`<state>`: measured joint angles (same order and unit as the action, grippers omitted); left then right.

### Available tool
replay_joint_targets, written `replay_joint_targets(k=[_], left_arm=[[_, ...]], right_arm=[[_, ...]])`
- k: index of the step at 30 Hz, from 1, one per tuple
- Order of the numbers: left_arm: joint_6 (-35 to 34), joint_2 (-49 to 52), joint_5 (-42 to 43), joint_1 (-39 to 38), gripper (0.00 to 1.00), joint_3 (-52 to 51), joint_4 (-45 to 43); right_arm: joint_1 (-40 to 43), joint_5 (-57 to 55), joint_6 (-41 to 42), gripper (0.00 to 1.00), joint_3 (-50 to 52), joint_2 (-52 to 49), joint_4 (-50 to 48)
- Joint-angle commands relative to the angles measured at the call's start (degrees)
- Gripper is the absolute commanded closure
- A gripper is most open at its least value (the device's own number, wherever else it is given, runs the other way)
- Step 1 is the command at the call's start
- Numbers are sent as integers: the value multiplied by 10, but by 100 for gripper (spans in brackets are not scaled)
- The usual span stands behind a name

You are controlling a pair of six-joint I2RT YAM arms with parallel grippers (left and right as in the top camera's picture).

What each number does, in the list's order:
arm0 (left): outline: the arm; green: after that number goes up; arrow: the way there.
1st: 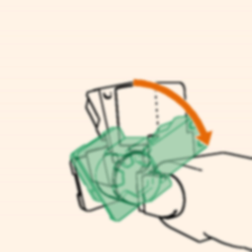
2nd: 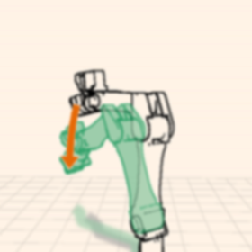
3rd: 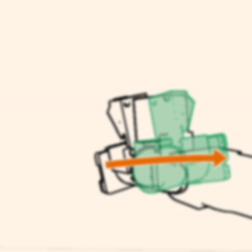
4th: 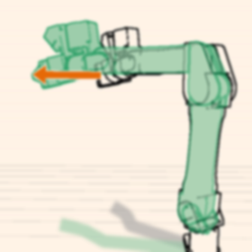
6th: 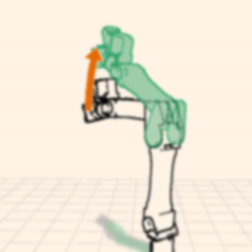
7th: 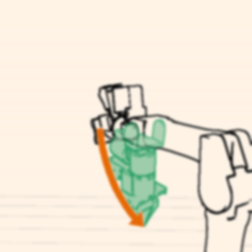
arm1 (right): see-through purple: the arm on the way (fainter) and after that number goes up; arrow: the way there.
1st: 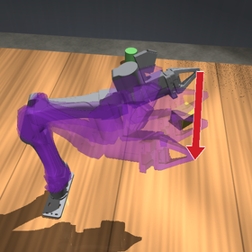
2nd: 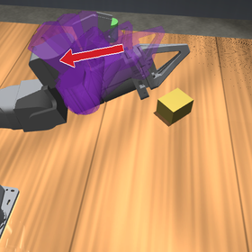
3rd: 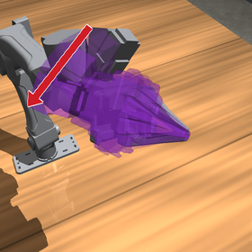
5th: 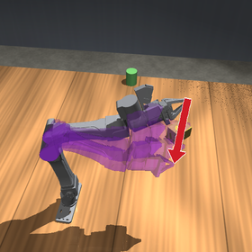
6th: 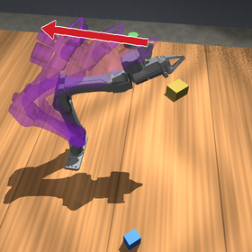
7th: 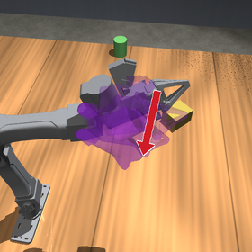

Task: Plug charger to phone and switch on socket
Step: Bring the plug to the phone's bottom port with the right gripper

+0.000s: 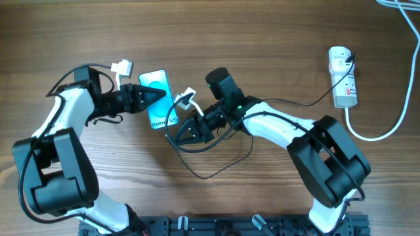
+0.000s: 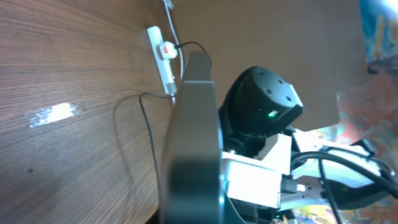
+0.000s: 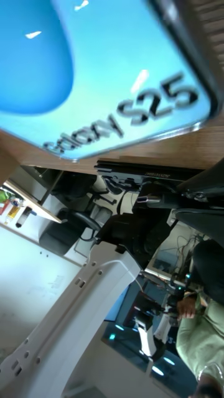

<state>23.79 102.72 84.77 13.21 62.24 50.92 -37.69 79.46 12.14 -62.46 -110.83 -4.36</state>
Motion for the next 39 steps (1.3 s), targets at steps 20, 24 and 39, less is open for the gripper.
replay_joint_targets(k=[20,24,39], left_arm=[[-37,-16,56,-2,96,-4,-2],[-37,-16,52,-1,96,-4,-12],[-37,-16,50,28,96,-4,-14]], right_arm=[[3,-92,209,96,-1,-8,-125],[11,-92,197,96,-1,-8,-134],[15,30,148,96,-1,-8,-145]])
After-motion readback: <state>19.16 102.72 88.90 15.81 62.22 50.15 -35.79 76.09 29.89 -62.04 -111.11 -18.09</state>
